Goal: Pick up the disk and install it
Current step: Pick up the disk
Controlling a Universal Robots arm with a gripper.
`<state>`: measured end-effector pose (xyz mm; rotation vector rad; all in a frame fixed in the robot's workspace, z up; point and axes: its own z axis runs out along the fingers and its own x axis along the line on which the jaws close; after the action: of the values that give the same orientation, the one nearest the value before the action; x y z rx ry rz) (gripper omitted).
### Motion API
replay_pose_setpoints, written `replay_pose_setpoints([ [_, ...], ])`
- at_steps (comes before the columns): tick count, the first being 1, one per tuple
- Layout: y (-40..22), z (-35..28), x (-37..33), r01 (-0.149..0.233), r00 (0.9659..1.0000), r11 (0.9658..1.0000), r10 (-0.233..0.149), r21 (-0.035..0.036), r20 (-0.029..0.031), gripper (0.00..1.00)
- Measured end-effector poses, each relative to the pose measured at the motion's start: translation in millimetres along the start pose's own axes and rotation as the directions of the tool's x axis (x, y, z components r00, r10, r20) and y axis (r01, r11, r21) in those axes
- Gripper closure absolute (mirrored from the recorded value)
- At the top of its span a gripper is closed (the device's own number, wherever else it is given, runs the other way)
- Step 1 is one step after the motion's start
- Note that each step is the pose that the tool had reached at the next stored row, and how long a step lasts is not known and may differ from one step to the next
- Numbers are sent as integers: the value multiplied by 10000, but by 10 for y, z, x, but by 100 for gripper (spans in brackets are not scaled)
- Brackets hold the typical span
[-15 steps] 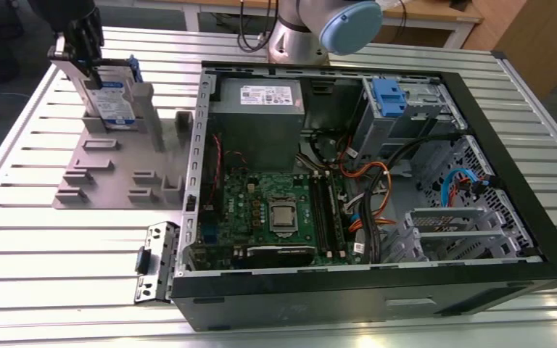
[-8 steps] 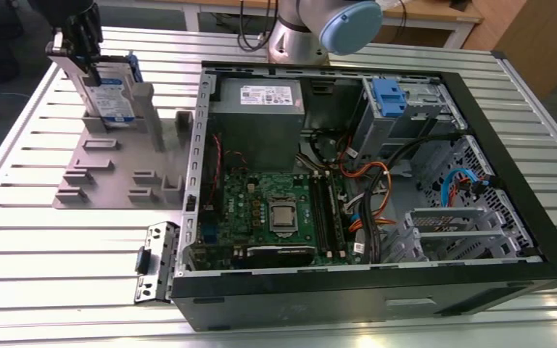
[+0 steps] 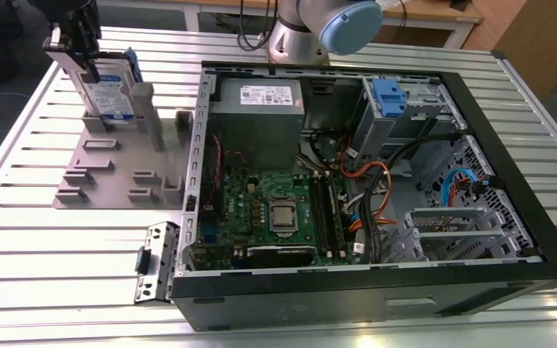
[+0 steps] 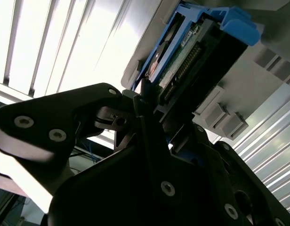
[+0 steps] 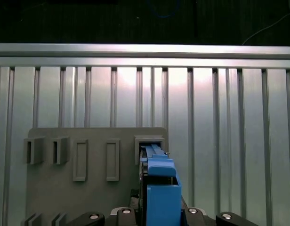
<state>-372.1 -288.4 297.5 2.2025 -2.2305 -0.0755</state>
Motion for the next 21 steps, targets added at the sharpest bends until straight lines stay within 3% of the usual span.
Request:
replay_pose_setpoints([
  [21, 7, -170, -5, 0, 10000, 10000, 0, 1, 0, 64],
])
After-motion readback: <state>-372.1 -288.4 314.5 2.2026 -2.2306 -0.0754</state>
